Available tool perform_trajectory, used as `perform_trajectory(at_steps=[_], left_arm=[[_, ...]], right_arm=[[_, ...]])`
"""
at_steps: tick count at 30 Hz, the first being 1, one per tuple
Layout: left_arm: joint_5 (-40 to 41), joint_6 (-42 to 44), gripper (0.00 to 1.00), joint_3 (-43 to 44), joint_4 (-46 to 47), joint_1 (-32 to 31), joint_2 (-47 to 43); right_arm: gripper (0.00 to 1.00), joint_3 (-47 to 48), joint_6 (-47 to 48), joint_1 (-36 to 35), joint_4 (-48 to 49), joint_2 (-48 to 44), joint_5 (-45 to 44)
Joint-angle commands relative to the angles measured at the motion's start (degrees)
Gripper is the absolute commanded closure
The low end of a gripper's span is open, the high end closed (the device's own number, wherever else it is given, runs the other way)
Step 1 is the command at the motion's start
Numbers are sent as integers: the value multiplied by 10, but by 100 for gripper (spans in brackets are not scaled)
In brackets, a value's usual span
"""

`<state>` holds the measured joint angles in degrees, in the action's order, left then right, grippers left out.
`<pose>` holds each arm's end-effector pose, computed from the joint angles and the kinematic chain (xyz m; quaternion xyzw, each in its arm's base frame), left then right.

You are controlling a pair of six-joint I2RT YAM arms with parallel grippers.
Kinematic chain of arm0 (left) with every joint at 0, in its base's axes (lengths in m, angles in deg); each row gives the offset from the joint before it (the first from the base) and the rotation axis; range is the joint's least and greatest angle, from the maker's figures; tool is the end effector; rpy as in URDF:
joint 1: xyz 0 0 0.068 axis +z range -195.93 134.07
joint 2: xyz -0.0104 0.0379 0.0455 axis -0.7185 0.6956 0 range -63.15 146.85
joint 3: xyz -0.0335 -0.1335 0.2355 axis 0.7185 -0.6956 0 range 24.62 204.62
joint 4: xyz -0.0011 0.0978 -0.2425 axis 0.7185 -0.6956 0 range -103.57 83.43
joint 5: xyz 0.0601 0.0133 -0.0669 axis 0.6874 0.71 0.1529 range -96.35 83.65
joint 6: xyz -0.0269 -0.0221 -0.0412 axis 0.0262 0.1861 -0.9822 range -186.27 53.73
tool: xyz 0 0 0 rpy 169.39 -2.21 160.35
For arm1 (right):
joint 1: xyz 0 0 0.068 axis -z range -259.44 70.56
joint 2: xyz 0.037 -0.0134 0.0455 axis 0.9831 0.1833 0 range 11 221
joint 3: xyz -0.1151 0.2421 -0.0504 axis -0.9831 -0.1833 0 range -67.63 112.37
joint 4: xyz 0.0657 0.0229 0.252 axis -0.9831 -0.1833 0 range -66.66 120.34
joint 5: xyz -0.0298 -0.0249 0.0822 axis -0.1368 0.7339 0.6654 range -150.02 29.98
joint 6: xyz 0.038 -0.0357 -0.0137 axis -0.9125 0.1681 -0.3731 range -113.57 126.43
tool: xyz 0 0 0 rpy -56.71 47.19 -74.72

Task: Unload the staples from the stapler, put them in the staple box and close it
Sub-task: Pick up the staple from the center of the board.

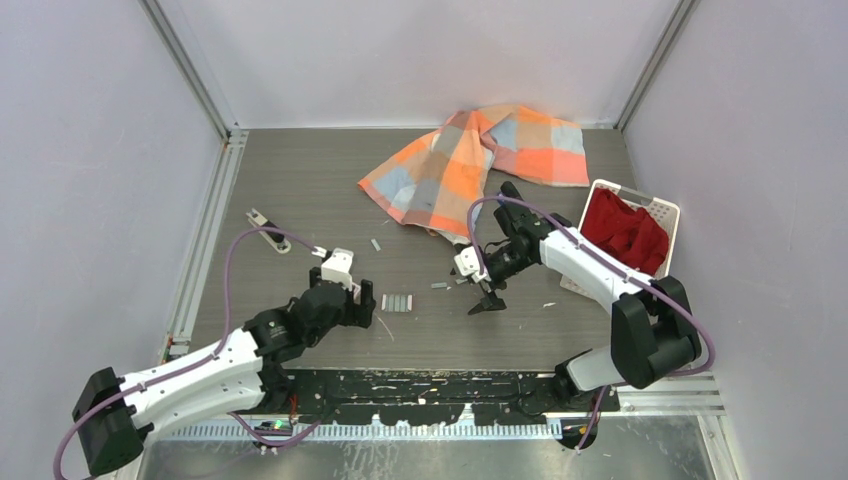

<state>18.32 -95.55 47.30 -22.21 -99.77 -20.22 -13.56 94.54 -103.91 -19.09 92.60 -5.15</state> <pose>0.1085 -0.1233 0.2025 0.0901 0.8708 -0.1524 0.4587 0.2133 0.1291 0.2225 -0.7626 0.4459 0.3358 0.3270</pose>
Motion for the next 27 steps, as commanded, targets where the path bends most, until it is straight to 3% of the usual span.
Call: perform_trajectory(at_steps=[1,7,8,12,17,22,27], left_arm=[[23,21,16,17,64,11,9],[-93,10,13,4,110,70,21],[-123,7,9,3,115,86,26],[-282,-35,10,-16,182,182,47],[-391,-73,27,-2,237,256,122],[-416,-72,45,44,235,257,213],[-411,-56,56,84,222,257,281]], right_arm=[[0,-2,3,-3,22,-26,7],[0,4,11,-4,9,-16,7],[0,4,11,-3,6,-17,6],[1,7,8,-4,5,-15,4],[1,8,7,-3,4,-7,4],[1,6,6,-3,5,-8,6],[1,5,5,-4,5,-11,9]])
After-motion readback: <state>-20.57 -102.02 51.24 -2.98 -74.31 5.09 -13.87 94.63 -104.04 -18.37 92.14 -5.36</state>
